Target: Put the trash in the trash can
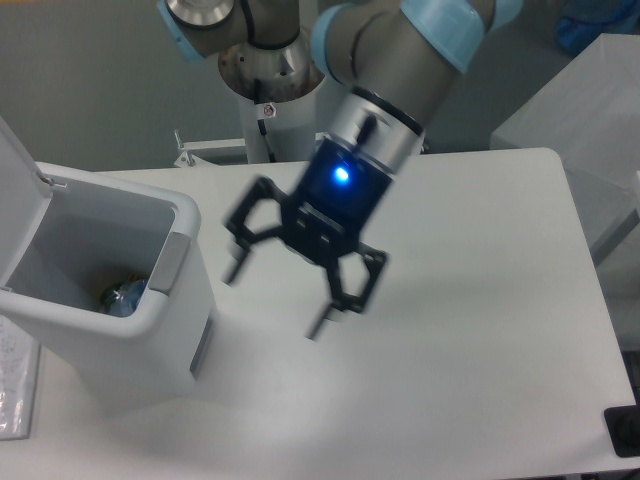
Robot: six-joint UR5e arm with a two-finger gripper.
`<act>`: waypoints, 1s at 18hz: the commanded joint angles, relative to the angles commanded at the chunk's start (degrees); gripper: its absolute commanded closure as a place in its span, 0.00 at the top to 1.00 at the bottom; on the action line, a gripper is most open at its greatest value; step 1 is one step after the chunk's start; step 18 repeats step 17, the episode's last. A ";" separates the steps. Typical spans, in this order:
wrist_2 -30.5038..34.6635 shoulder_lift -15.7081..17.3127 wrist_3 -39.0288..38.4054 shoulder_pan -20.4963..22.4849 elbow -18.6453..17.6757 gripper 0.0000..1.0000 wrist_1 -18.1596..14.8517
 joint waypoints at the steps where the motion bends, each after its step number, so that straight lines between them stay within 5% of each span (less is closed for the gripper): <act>1: 3.44 -1.23 0.18 0.00 0.09 1.00 0.00; 4: 10.22 -3.61 3.07 0.61 0.00 1.00 -0.09; 10: 18.13 -4.58 24.23 2.54 -3.51 1.00 -1.40; 15: 24.64 -5.02 27.08 2.29 0.16 1.00 -10.18; 18: 25.71 -5.55 27.08 2.11 1.66 1.00 -12.56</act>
